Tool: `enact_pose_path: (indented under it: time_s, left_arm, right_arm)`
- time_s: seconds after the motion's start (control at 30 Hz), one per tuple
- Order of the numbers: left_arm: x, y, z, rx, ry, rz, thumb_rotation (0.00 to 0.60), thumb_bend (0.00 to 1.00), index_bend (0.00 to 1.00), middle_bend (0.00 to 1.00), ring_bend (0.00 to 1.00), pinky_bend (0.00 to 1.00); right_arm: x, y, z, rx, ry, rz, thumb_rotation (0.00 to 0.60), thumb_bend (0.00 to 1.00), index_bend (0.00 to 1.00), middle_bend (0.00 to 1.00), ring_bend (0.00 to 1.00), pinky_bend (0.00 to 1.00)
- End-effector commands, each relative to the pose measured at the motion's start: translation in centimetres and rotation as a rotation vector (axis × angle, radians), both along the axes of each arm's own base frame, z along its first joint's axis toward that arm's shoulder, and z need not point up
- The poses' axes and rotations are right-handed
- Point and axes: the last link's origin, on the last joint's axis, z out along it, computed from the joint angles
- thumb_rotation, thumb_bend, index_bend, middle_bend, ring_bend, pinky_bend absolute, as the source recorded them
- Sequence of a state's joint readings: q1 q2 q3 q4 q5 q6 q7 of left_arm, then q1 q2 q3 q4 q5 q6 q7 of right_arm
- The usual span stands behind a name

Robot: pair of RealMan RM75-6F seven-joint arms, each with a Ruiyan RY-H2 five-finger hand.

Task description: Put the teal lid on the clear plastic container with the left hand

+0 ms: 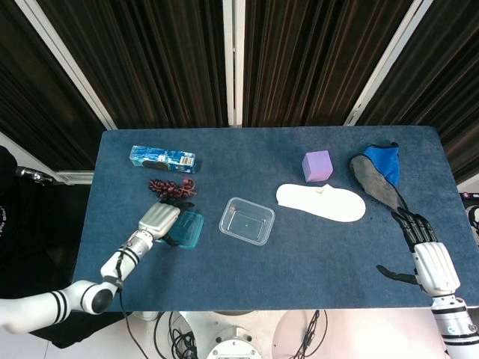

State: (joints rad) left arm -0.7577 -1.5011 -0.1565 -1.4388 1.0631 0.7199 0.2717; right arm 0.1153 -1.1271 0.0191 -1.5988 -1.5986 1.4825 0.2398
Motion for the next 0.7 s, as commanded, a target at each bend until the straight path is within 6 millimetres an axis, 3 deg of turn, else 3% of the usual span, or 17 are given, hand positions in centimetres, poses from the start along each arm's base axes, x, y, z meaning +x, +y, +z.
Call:
enact_pose_path:
  time_s: [0.03,0.3,0.7]
  left_arm:
    - [-0.3,0.3,-0.3,0.004,0.021,0.001,0.600,0.08,0.14,0.18,0.03,0.09]
    - [-0.9,-0.5,-0.2,-0.019,0.052,0.017,0.600,0.07,0.13,0.24,0.03,0.08]
    - [-1.9,-4.0,2.4,-0.009,0.060,0.044,0.600,0.05,0.13,0.24,0.03,0.08]
  right_arm:
    - [0.0,0.0,0.0,-0.001,0.001,-0.002,0.600,0.03,0.00,0.00,0.00,0.00]
    - [0.0,0.0,-0.2,0.003,0.000,-0.005,0.600,0.03,0.00,0.00,0.00,0.00]
    - [0.3,-0.2,-0.3,0.006,0.002,0.011,0.600,0.03,0.00,0.00,0.00,0.00]
